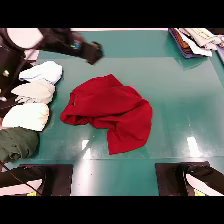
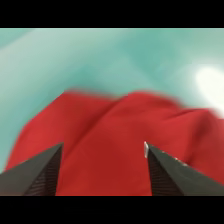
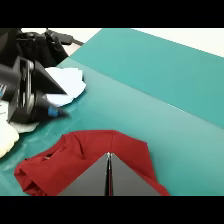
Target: Fold the shirts.
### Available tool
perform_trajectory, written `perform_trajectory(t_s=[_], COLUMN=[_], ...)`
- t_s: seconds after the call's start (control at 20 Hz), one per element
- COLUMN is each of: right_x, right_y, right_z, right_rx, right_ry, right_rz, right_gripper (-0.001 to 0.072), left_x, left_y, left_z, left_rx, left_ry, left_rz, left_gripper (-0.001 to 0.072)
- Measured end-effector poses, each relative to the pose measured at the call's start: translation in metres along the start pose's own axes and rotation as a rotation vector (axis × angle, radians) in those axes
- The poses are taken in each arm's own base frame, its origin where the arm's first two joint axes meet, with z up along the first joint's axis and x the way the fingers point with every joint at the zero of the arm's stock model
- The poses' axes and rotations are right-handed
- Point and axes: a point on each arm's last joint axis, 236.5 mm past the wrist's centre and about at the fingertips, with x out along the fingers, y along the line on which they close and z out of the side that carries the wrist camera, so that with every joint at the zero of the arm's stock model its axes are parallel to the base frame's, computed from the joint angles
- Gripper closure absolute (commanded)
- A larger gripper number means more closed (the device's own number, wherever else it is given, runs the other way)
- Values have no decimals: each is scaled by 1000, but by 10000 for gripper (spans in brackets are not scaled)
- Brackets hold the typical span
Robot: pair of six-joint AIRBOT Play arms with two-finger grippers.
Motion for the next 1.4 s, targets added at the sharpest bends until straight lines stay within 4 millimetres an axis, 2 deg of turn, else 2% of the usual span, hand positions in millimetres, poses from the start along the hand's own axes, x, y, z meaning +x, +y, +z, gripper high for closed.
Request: perform_trajectory(t_s=[0.1,0.2,0.35,0.45,0.65,0.8,1.0,1.05,1.1,1.15,1.25,1.35,1.4], right_x=[4,10,21,28,41,47,50,51,51,50,49,47,45], right_y=[-2,-4,-10,-13,-18,-21,-22,-23,-23,-23,-25,-36,-46], right_z=[-5,-14,-29,-40,-62,-72,-77,-77,-78,-81,-94,-119,-137], right_rx=[6,17,36,50,78,92,99,100,100,100,98,126,161], right_ry=[16,41,85,114,168,193,204,205,209,221,270,352,398], right_rz=[0,0,-1,-1,2,3,2,2,2,2,-6,-35,-58], right_gripper=[698,698,697,698,698,698,698,697,697,697,697,697,697], left_x=[12,31,65,89,129,151,167,171,173,175,174,168,163], left_y=[59,102,145,164,179,184,178,172,165,160,154,152,153], left_z=[-29,-65,-119,-152,-200,-222,-232,-231,-230,-231,-224,-210,-196], left_rx=[-135,-267,-427,-503,-567,-575,-578,-573,-560,-557,-551,-539,-528], left_ry=[67,128,223,286,378,410,421,420,422,428,419,403,376], left_rz=[69,97,112,118,95,80,43,19,1,-16,-46,-67,-71], left_gripper=[104,104,104,104,104,104,106,154,449,677,684,684,684])
